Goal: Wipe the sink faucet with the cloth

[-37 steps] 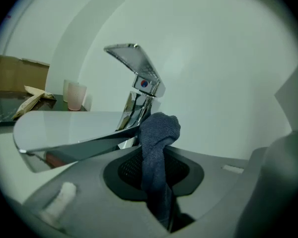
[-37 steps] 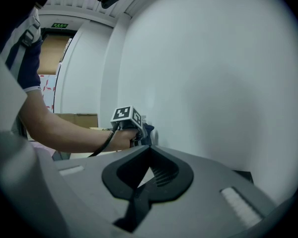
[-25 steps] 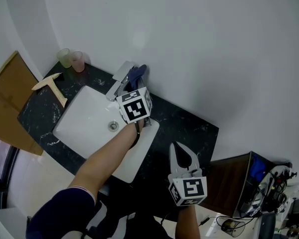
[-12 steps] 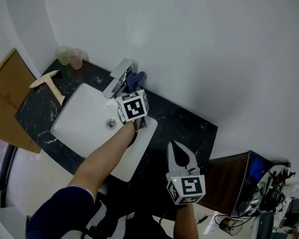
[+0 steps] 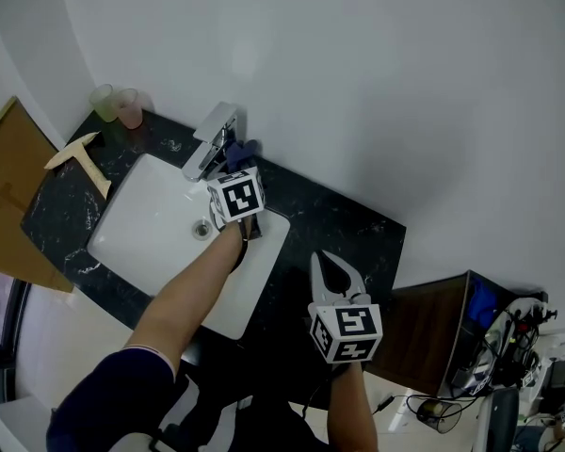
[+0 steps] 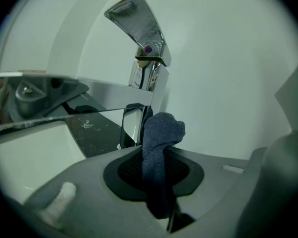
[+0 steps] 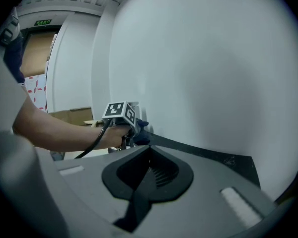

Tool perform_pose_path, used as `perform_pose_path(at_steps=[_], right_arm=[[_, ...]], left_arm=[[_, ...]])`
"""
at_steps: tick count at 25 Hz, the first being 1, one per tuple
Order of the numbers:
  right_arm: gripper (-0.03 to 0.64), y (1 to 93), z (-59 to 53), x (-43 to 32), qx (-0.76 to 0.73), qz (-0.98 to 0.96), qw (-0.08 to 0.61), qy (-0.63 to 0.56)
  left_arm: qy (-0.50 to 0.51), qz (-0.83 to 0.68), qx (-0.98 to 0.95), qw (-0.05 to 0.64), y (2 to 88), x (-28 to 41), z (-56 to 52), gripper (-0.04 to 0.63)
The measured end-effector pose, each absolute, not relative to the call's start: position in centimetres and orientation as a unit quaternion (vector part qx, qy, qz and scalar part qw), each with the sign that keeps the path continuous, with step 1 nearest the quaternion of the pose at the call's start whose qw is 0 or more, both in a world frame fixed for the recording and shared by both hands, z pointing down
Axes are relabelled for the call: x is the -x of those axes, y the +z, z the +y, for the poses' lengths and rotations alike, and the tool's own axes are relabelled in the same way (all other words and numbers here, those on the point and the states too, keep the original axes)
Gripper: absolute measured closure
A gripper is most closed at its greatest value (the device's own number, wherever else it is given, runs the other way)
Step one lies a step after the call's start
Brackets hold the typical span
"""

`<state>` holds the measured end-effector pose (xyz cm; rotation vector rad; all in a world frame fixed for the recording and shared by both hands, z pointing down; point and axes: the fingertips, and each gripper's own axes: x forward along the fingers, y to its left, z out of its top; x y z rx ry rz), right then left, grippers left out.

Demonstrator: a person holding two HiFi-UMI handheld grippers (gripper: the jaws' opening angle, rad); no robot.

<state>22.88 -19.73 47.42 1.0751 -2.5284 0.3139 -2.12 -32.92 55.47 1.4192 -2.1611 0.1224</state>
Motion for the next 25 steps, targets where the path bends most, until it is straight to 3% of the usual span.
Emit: perform_pose_path(at_steps=[8,25], right_arm=[[0.611,48.5,-20.0,-21.2,-0.366,-0.899,0.2,0.133],[0.611,44.6,-18.2,-21.5,-0.376,-0.909,0.132,0.121]], left_arm=[[0.055,-0.797,-0.529,0.288,56.1,2.0,-32.7,0.528],[-0.019,-0.782,-0.589,0.2,43.0,-0.7,-28.9,0.528]])
